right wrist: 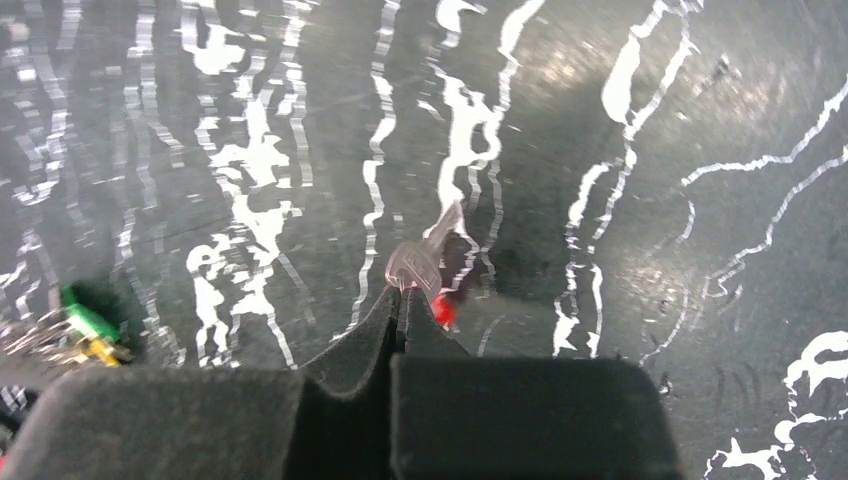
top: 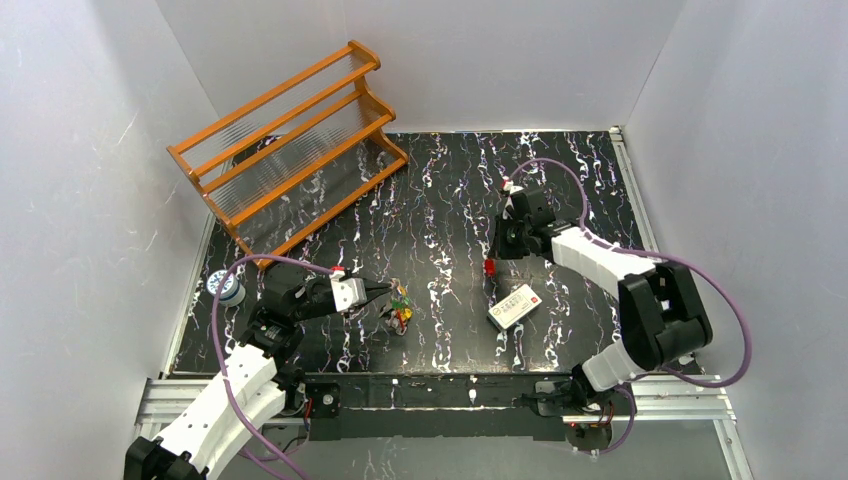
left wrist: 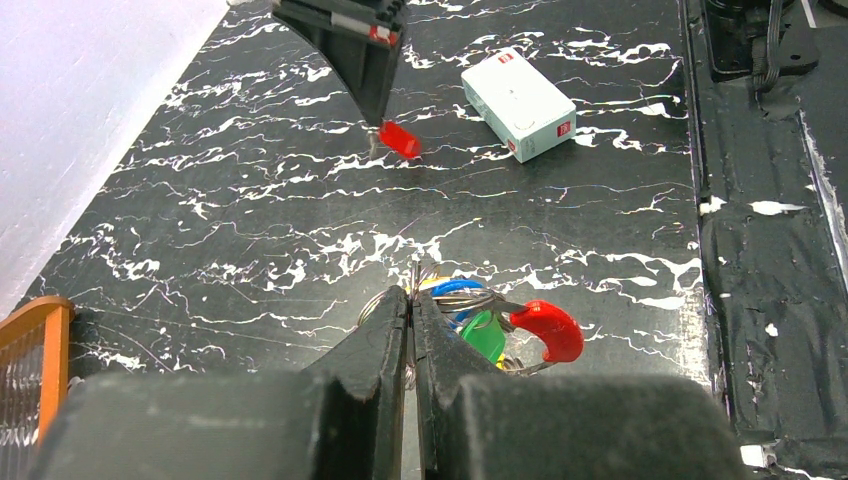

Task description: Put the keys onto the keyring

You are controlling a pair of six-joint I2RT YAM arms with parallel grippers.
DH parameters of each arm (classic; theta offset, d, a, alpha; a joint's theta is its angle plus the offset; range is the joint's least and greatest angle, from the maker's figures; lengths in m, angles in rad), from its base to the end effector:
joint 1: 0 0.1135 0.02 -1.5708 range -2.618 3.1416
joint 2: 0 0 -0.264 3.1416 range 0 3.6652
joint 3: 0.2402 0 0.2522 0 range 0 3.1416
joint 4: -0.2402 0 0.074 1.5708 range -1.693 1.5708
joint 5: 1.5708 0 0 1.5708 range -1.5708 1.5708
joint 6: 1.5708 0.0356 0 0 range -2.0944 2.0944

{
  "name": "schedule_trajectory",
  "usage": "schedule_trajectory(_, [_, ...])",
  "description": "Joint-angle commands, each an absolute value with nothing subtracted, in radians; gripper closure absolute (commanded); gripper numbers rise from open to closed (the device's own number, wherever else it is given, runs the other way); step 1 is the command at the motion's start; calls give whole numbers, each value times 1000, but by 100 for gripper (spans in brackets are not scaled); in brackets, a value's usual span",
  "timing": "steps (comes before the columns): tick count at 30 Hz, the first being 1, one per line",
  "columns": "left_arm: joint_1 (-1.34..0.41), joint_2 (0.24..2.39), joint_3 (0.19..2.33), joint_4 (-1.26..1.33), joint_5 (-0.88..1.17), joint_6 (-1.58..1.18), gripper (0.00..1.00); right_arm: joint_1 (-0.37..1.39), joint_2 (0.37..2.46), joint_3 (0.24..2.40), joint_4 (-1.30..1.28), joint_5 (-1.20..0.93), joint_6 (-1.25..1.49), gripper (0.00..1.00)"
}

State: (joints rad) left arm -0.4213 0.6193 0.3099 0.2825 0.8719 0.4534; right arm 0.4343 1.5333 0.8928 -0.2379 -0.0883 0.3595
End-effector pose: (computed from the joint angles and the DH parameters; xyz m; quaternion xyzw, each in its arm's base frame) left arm 0.1289 -0.0876 0.2467 0.5419 0.4636 -0.2924 0.6371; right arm 0.2819 0.1342 0.1948 -0.0501 0.9385 0.1693 0.2966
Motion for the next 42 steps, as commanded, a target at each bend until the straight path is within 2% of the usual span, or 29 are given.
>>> schedule_trajectory(1, [-425,624,363,293,872,443,100,463,1439,950,-199,-206,278,99])
schedule_trajectory(11, [-425,653,400,198,792,455,100,572,1388,945,-137,-372,169,99])
schedule_trajectory(24, [-425,673,397,218,860,459,100,628,1311,909,36,-721,118,99])
schedule_trajectory(42, [-425,702,394,252,938,444,100,810,1407,1008,46,-715,57,99])
